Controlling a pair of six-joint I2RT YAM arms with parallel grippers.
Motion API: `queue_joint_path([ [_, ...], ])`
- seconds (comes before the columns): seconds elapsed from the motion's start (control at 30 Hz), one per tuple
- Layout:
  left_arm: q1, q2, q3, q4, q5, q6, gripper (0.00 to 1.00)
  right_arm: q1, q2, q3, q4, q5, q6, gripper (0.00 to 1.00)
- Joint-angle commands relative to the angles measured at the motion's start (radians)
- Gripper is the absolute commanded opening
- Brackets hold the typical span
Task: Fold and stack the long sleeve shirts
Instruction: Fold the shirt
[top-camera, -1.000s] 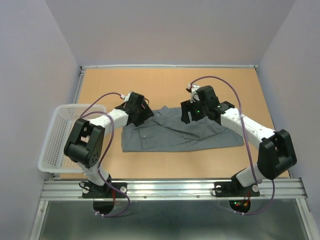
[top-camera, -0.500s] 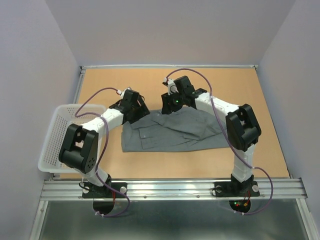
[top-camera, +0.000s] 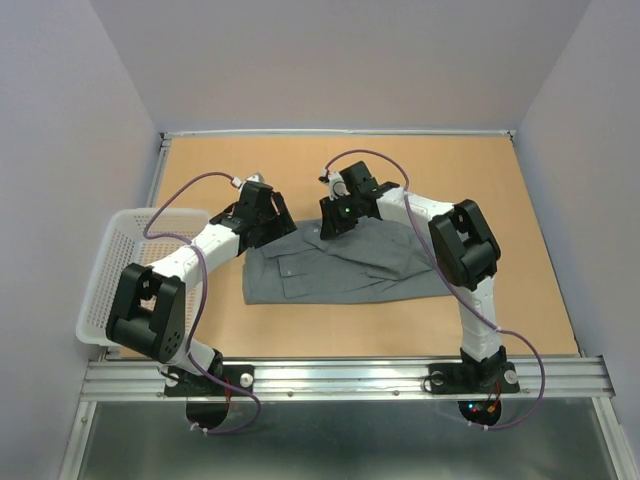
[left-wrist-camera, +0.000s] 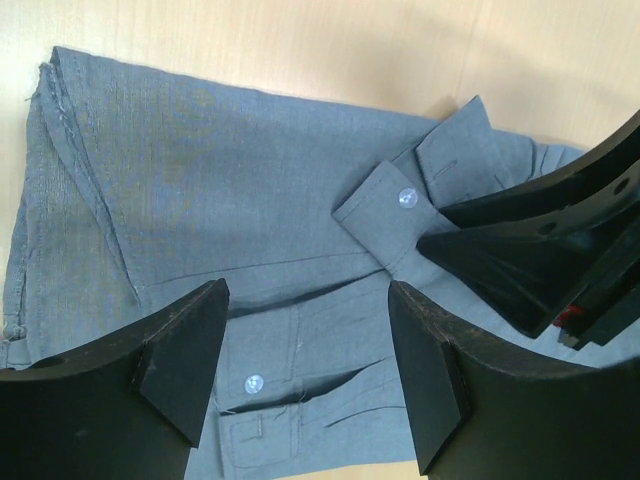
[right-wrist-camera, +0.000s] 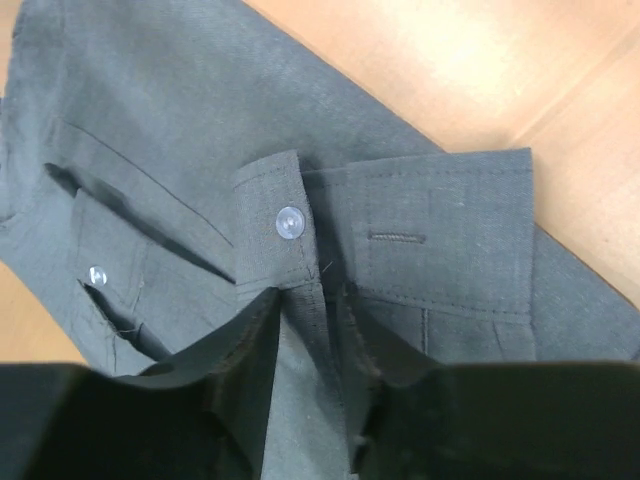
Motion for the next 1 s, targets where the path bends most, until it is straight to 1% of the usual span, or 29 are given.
queue_joint_path([
  [0.0, 0.001, -0.041, -0.023, 0.016, 0.036, 0.037, 0.76, 0.002, -0.025, 0.063, 0.031, -0.063, -0.013, 0.31],
  [0.03, 0.001, -0.037, -0.024, 0.019, 0.045, 0.040, 0.76, 0.002, -0.039, 0.058, 0.031, -0.066, -0.018, 0.20],
  [0.07, 0.001, -0.033, -0.026, 0.024, 0.054, 0.042, 0.76, 0.002, -0.047, 0.053, 0.031, -0.069, -0.021, 0.15],
  [0.17, 0.001, -0.035, -0.037, 0.074, 0.107, 0.040, 0.76, 0.002, -0.077, 0.038, 0.031, -0.094, -0.030, 0.03],
  [0.23, 0.003, -0.043, -0.055, 0.108, 0.131, 0.040, 0.76, 0.002, -0.096, 0.027, 0.033, -0.106, -0.027, 0.01],
  [0.47, 0.020, -0.078, -0.139, 0.271, 0.205, 0.022, 0.79, 0.000, -0.165, 0.012, 0.036, -0.108, -0.006, 0.01],
  [0.67, 0.069, -0.095, -0.242, 0.476, 0.354, -0.039, 0.80, 0.000, -0.202, -0.005, 0.036, -0.126, 0.005, 0.01],
  [0.7, 0.072, -0.098, -0.253, 0.527, 0.378, -0.064, 0.83, 0.000, -0.206, -0.011, 0.037, -0.129, 0.003, 0.01],
  [0.77, 0.080, -0.101, -0.273, 0.574, 0.400, -0.084, 0.88, 0.000, -0.217, -0.017, 0.037, -0.132, 0.010, 0.01],
  [0.87, 0.089, -0.098, -0.288, 0.617, 0.415, -0.113, 0.94, -0.001, -0.231, -0.025, 0.044, -0.138, 0.019, 0.01],
  [0.97, 0.097, -0.089, -0.311, 0.670, 0.430, -0.191, 0.95, 0.000, -0.239, -0.039, 0.050, -0.145, 0.025, 0.01],
])
